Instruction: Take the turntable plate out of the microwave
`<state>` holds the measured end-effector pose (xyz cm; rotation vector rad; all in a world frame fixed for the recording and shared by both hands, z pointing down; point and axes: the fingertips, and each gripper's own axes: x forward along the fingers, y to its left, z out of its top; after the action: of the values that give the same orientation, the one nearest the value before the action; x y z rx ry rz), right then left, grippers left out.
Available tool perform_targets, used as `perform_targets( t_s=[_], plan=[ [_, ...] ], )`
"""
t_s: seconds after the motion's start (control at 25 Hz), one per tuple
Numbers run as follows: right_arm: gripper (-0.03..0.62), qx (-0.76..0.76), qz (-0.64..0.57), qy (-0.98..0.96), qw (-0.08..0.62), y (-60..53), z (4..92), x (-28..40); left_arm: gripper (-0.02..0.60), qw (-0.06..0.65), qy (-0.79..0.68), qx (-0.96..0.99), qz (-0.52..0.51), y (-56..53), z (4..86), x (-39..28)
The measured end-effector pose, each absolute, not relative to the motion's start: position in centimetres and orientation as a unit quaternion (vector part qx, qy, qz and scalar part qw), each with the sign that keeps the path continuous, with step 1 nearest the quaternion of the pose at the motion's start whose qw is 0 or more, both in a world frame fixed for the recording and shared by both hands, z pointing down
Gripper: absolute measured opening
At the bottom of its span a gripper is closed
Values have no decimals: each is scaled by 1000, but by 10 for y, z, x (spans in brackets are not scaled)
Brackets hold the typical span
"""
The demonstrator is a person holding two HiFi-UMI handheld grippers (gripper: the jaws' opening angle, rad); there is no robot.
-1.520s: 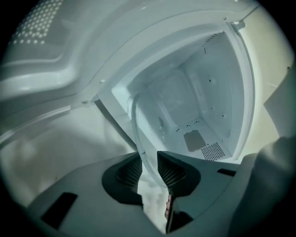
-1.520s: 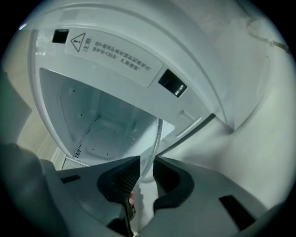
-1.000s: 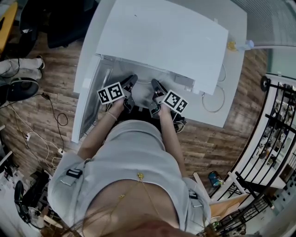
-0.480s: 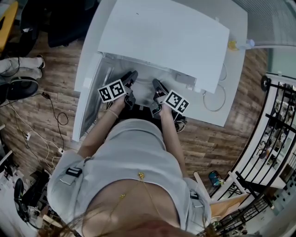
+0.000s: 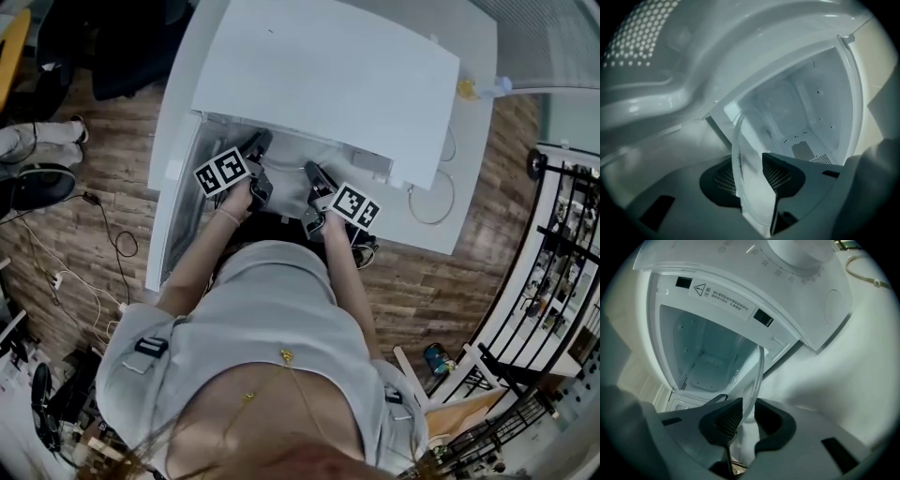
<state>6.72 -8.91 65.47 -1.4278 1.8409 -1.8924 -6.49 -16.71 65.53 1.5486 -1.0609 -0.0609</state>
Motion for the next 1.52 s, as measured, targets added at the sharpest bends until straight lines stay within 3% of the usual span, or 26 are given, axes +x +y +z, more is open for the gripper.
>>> perform_targets(
  t_s=[0.2,0.36,0.6,0.76,1.52],
  plan=[
    [106,-488,-605,626,57,-90,655,73,142,604,-448,657,-43,-163,653,-64],
    [157,-521,-593,607,91,-103,655,101,132,610,-445,654,-52,-160,652,-63],
    [175,-514,-599,606,102,-132,656,111,132,608,-444,656,-53,-160,652,-62],
    [107,-516,-598,604,106,-131,656,110,127,603,-444,660,-60,-159,652,-63],
    [58,-483,-598,595,235,-118,628,109,86,601,-420,669,-120,-145,626,-69]
  ],
)
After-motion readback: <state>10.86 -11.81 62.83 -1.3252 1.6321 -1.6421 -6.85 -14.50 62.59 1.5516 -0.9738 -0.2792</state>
